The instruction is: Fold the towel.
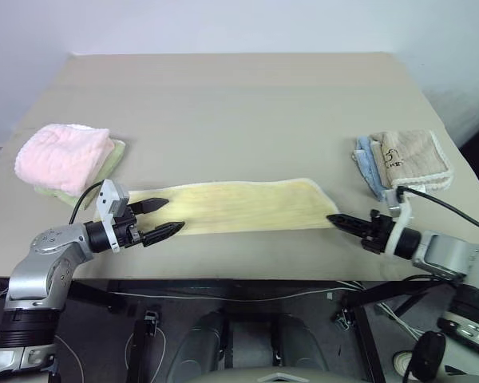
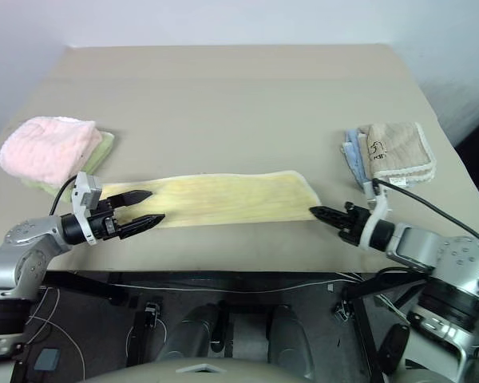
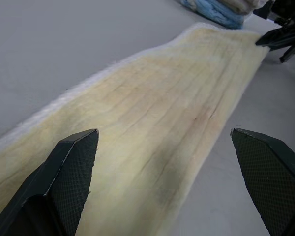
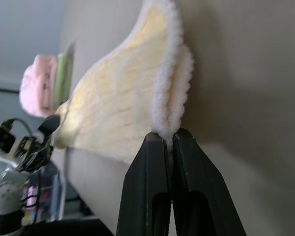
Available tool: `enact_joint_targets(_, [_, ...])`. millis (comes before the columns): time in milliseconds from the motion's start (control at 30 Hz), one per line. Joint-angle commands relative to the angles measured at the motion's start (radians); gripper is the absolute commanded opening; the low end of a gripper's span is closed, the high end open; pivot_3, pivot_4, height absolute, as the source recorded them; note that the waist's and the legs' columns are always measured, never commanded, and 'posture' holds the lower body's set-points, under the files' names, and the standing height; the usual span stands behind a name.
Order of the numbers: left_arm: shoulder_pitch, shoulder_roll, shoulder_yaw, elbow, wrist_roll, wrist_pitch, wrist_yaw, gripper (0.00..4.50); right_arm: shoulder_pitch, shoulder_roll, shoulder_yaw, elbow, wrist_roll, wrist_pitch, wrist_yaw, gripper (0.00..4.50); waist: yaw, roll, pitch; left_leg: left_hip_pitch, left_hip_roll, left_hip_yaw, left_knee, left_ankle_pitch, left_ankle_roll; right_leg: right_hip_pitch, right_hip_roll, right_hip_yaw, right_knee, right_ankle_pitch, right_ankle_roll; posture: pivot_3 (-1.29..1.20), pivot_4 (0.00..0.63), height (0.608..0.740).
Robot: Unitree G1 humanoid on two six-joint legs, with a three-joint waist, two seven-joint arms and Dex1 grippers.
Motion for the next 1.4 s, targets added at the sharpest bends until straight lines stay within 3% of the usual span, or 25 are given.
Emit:
enact_joint_targets(33, [-0.012,-0.006,-0.001,0.006,0.001,-0.019,-0.013,4.5,0.024,-0.081,-0.061,0.013,0.001,-0.01,0.036,0.02,0.0,0.0,0.0,0.0,0.0,0.0,0.0,0.0,0.0,0.0,0.0,0.0,0.0,0.0,0.0,0.0,0.15,0.74])
enact_joint_targets(267, [-0.058,-0.017,-0.026,0.062,0.02,-0.033,-0.038,4.5,0.047,-0.194,-0.036,0.012,-0.003,-0.049,0.121,0.02,-0.001,0.0,0.0,0.0,0.0,0.0,0.0,-0.001,0.001,0.001,0.0,0.0,-0.001,0.0,0.0,0.0,0.15,0.74])
enact_joint_targets(533, [-0.112,-0.021,-0.041,0.107,0.034,-0.043,-0.05,4.5,-0.02,-0.232,0.063,-0.151,0.048,-0.094,0.193,0.02,-0.005,0.0,0.0,0.0,0.0,0.0,0.0,-0.001,0.001,0.001,0.0,-0.001,-0.001,0.0,0.001,0.0,0.15,0.74])
enact_joint_targets(833, [-0.073,-0.012,-0.028,0.048,0.029,-0.024,-0.031,4.5,-0.183,-0.166,0.23,-0.273,0.126,-0.089,0.172,0.02,-0.004,0.0,0.0,-0.001,0.0,0.0,0.0,-0.001,0.002,0.001,0.0,-0.001,-0.003,0.0,0.001,0.0,0.15,0.74])
enact_joint_targets(1100, [-0.005,-0.033,-0.031,0.016,0.039,-0.054,-0.005,4.5,-0.179,-0.106,0.536,-0.41,-0.011,-0.197,0.164,0.02,-0.001,0.0,0.0,-0.007,-0.001,0.0,0.001,-0.002,0.002,-0.005,-0.001,0.0,-0.003,0.001,0.001,0.0,0.15,0.74])
enact_joint_targets(1400, [0.02,-0.027,-0.022,-0.024,0.036,-0.043,0.014,4.5,-0.196,-0.006,0.651,-0.416,-0.049,-0.239,0.156,0.02,-0.001,0.0,0.0,-0.009,-0.001,-0.001,0.003,-0.002,0.003,-0.007,-0.001,-0.001,-0.003,0.002,0.003,0.0,0.15,0.74])
